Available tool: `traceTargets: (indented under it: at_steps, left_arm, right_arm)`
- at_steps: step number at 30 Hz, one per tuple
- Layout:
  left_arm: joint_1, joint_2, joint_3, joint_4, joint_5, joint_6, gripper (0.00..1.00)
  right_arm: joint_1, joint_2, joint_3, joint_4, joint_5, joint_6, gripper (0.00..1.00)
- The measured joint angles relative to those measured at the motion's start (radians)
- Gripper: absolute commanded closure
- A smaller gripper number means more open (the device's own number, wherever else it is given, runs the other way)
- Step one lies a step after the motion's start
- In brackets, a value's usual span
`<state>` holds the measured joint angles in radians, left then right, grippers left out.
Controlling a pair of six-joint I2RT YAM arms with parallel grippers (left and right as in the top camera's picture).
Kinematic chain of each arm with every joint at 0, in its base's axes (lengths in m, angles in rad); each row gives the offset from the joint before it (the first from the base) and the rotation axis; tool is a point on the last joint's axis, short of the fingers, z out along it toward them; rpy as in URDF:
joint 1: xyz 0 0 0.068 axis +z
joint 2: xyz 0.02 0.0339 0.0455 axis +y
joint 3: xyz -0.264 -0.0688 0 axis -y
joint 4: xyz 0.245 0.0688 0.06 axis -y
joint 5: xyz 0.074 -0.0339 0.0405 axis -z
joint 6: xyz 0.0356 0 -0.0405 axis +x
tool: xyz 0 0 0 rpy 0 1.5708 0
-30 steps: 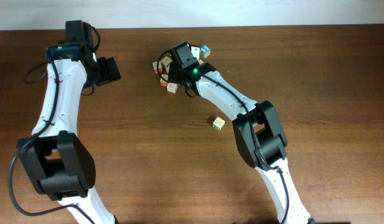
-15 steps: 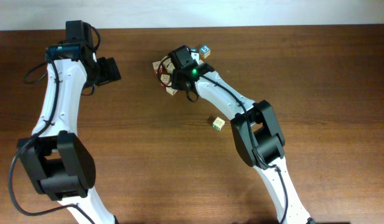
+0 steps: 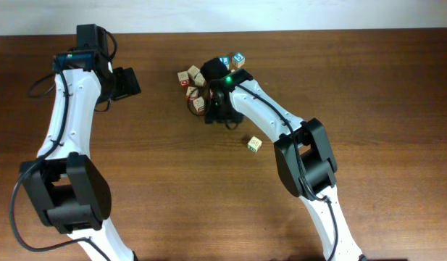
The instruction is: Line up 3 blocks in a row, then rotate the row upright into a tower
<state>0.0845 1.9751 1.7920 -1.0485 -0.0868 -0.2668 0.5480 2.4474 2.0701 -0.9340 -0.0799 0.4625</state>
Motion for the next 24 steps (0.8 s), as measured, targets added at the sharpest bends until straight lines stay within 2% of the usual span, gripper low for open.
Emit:
traceTargets:
  at_steps: [6, 10, 11, 19, 22, 24]
  left_arm:
    - [0.000, 0.000, 0.000, -0.002, 0.000, 0.000, 0.01]
    - [0.000, 0.000, 0.000, -0.003, 0.000, 0.000, 0.01]
    - [0.000, 0.000, 0.000, -0.003, 0.000, 0.000, 0.01]
    - [0.000, 0.000, 0.000, -0.003, 0.000, 0.000, 0.01]
    - [0.000, 0.000, 0.000, -0.003, 0.000, 0.000, 0.01]
    - [0.000, 0.000, 0.000, -0.003, 0.000, 0.000, 0.01]
  right_arm:
    - [-0.018, 0.000, -0.002, 0.203, 0.067, -0.135, 0.37]
    - [-0.022, 0.000, -0.002, 0.281, 0.100, -0.175, 0.51]
    - [-0.022, 0.000, -0.002, 0.290, 0.109, -0.179, 0.54]
    - [-0.022, 0.026, -0.002, 0.293, 0.121, -0.190, 0.55]
    - [-0.022, 0.041, -0.002, 0.286, 0.122, -0.198, 0.70]
    - [-0.022, 0.041, -0.002, 0.287, 0.125, -0.195, 0.70]
